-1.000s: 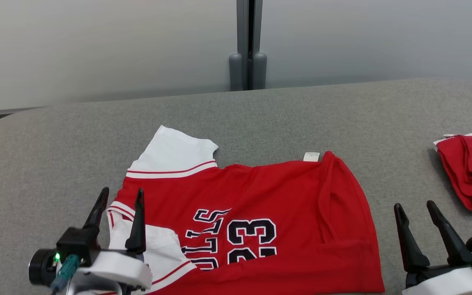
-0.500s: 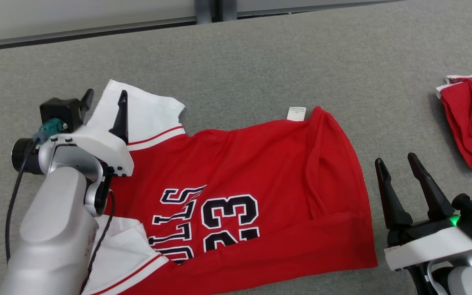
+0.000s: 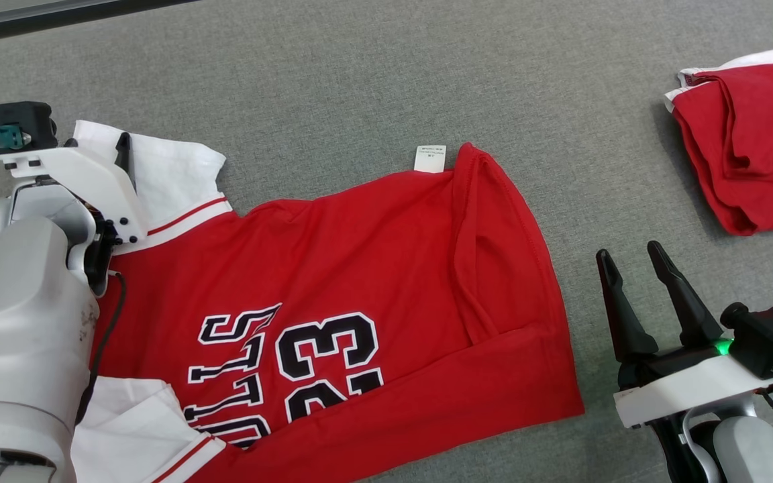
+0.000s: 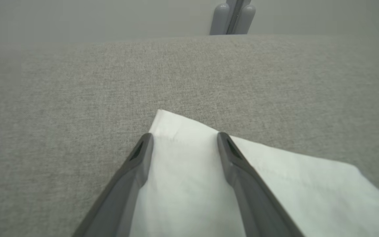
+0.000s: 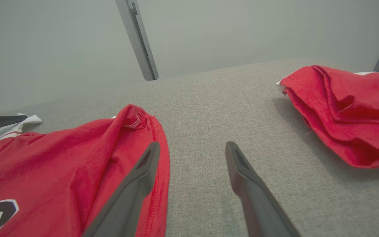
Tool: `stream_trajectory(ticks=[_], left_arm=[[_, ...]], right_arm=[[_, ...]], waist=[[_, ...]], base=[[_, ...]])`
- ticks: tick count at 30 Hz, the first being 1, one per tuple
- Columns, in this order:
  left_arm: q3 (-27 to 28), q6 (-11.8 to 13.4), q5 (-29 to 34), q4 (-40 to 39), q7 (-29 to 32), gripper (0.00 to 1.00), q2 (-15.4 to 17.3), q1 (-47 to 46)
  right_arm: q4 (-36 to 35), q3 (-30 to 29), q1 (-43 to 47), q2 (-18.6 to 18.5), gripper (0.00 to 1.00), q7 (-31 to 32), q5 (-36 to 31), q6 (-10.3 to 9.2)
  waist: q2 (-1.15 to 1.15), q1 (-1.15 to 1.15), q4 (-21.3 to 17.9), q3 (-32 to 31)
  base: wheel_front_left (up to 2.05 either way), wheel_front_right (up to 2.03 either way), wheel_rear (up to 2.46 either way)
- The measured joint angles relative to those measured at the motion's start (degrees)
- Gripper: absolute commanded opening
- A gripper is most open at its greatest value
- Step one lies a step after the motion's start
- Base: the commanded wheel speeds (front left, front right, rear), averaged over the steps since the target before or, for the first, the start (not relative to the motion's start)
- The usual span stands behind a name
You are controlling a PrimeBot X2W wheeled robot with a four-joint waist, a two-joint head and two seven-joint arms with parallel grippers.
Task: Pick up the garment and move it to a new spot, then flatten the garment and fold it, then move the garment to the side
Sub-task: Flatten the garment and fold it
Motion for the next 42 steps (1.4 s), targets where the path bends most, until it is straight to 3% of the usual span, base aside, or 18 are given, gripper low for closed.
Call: stream_trajectory(ticks=[1,2,3,10,14,22,29,30,32,34,35,42], left_arm=[[0.02,-0.63,-0.20,1.04,0.71,0.60,0.05,-0.66],[-0.01,-0.70,-0.20,1.59,0.40,0.11,0.09,-1.04],[-0.14,-0.71,-0.18,2.24,0.16,0.00,0.05,-1.29],[-1.49,-1.62,0.18,4.36,-3.63,0.00,-0.23,-2.22],[-2.64,-2.18,0.49,4.89,-6.14,0.00,-2.15,-4.28],[-4.26,-3.14,0.85,5.35,-9.60,0.00,-5.64,-6.91],[-4.87,-3.97,0.32,6.01,-11.88,0.00,-6.91,-7.07],[-4.93,-4.10,0.22,6.08,-12.04,0.00,-7.08,-7.07],[-4.97,-4.14,-0.16,6.16,-12.60,0.00,-7.21,-7.07],[-5.04,-4.22,-0.21,6.25,-13.03,0.00,-7.30,-7.07],[-5.05,-4.23,-0.36,6.28,-13.32,0.00,-7.35,-7.07],[-4.89,-4.65,-1.22,5.97,-14.91,0.00,-7.37,-7.01]], right_arm=[[0.24,0.11,-0.12,-0.02,1.00,-0.09,0.10,0.00],[0.52,0.12,-0.28,-0.02,1.00,-0.11,0.56,0.00],[0.81,0.22,-0.49,-0.12,1.00,-0.11,0.80,0.00],[2.50,1.34,-4.72,-1.62,1.00,0.44,2.53,0.00],[6.00,3.09,-11.89,-3.76,1.00,0.86,3.63,0.00],[16.39,12.14,-25.01,-5.35,1.00,3.83,7.30,0.00],[26.01,19.16,-31.39,-7.13,1.00,11.11,10.84,0.00],[26.65,19.79,-31.73,-7.55,0.95,12.04,11.26,0.00],[27.71,20.47,-31.83,-8.39,0.50,13.67,12.77,0.00],[28.31,20.46,-31.84,-9.29,0.34,14.27,13.79,0.00],[28.48,20.50,-31.85,-9.71,0.00,14.66,14.36,0.00],[28.62,20.24,-32.05,-10.58,0.00,12.22,17.35,0.00]], waist=[[0.00,0.00,-0.10,0.02],[0.00,0.00,-0.11,-0.02],[0.00,0.00,-0.08,-0.04],[0.00,0.00,0.77,-0.09],[0.00,0.00,2.59,0.06],[0.00,0.00,6.94,0.87],[0.00,0.00,9.41,0.67],[0.00,0.00,9.60,0.53],[0.00,0.00,9.85,0.13],[0.00,0.00,9.99,-0.28],[0.00,0.00,10.04,-0.45],[0.00,0.00,10.54,-1.54]], base=[[0.00,0.00,0.00],[0.00,0.00,0.00],[0.00,0.00,0.00],[0.00,0.00,0.00],[0.00,0.00,0.00],[0.00,0.00,0.00],[0.00,0.00,0.00],[0.00,0.00,0.00],[0.00,0.00,0.00],[0.00,0.00,0.00],[0.00,0.00,0.00],[0.00,0.00,0.00]])
